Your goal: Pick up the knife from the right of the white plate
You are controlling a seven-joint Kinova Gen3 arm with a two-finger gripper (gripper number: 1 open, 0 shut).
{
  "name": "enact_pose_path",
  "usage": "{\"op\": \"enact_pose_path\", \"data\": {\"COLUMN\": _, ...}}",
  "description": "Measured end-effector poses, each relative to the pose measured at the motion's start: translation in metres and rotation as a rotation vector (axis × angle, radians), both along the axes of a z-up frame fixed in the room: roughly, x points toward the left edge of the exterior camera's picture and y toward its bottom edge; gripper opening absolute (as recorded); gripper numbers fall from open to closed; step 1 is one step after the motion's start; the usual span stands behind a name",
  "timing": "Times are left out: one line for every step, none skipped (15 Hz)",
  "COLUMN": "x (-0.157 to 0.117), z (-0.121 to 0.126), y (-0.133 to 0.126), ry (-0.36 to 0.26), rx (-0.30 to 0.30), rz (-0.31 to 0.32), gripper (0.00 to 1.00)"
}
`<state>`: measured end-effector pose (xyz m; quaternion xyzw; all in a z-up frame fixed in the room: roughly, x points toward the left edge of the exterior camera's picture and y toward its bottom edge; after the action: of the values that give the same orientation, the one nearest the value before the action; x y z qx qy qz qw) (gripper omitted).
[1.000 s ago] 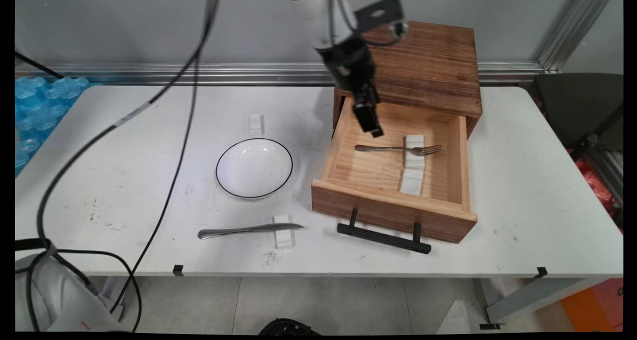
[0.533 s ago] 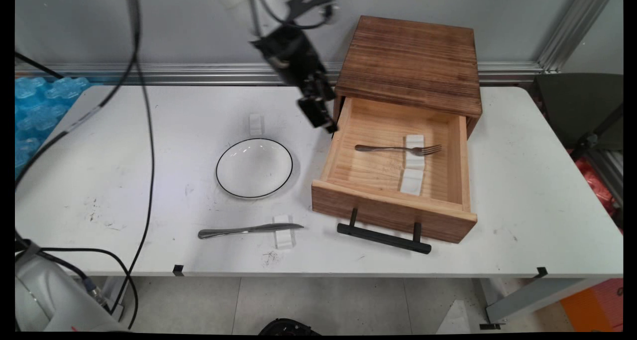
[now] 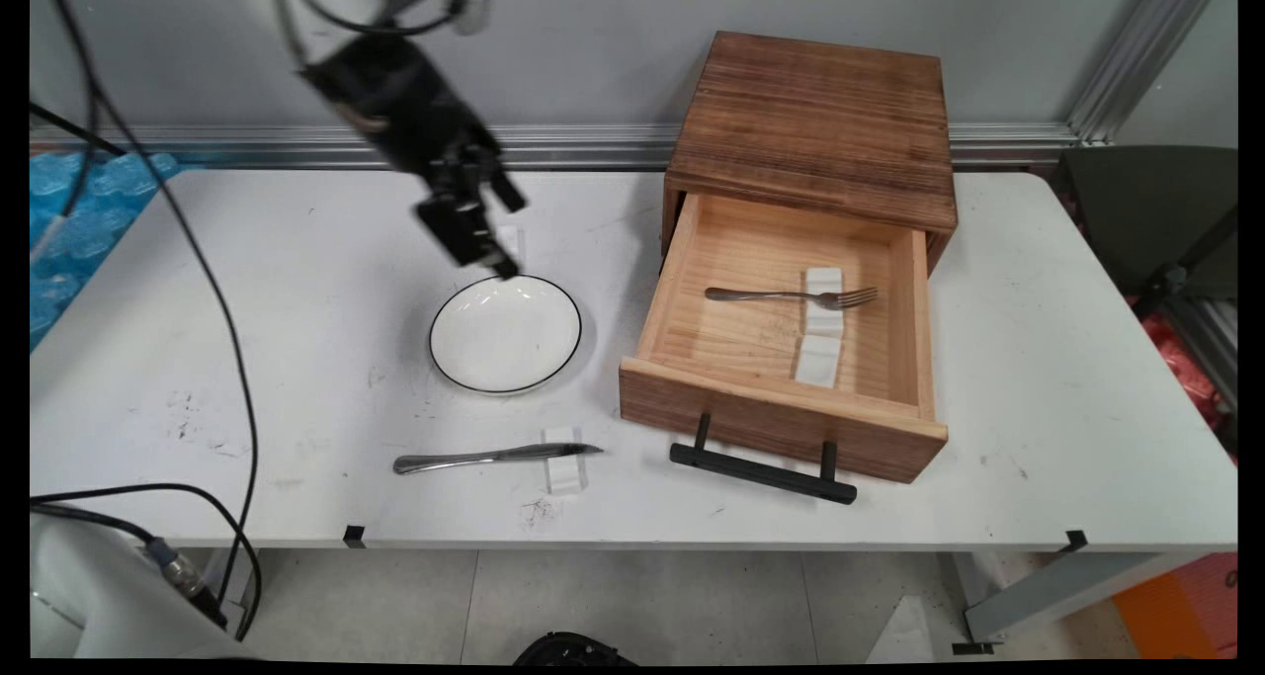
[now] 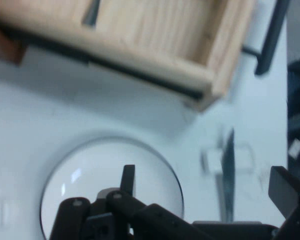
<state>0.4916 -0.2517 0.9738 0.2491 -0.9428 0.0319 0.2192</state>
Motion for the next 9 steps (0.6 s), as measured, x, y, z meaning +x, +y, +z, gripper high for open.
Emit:
{"op": "enact_pose_path", "data": {"x": 0.009, "z": 0.004, "y": 0.009, "ry": -0.009, "rx": 0.011, "rz": 0.003, "gripper": 1.00}}
{"op": "enact_pose_path", "data": {"x": 0.016, "z": 0.007, "y": 0.015, "ry": -0.015, "rx": 0.017, "rz": 0.005, "gripper": 1.00}}
{"op": "enact_pose_path", "data": {"x": 0.024, "z": 0.010, "y": 0.024, "ry": -0.023, "rx": 0.026, "rz": 0.009, "gripper": 1.00}}
{"op": "enact_pose_path", "data": {"x": 0.034, "z": 0.014, "y": 0.034, "ry": -0.033, "rx": 0.037, "rz": 0.014, "gripper": 1.00}}
{"op": "enact_pose_path", "data": {"x": 0.042, "z": 0.016, "y": 0.045, "ry": -0.041, "rx": 0.047, "rz": 0.018, "gripper": 1.00}}
{"op": "enact_pose_path", "data": {"x": 0.049, "z": 0.017, "y": 0.055, "ry": -0.048, "rx": 0.056, "rz": 0.021, "gripper": 1.00}}
{"op": "enact_pose_path", "data": {"x": 0.053, "z": 0.016, "y": 0.063, "ry": -0.053, "rx": 0.063, "rz": 0.024, "gripper": 1.00}}
{"op": "enact_pose_path", "data": {"x": 0.057, "z": 0.014, "y": 0.072, "ry": -0.053, "rx": 0.070, "rz": 0.028, "gripper": 1.00}}
{"op": "enact_pose_path", "data": {"x": 0.058, "z": 0.011, "y": 0.080, "ry": -0.051, "rx": 0.074, "rz": 0.034, "gripper": 1.00}}
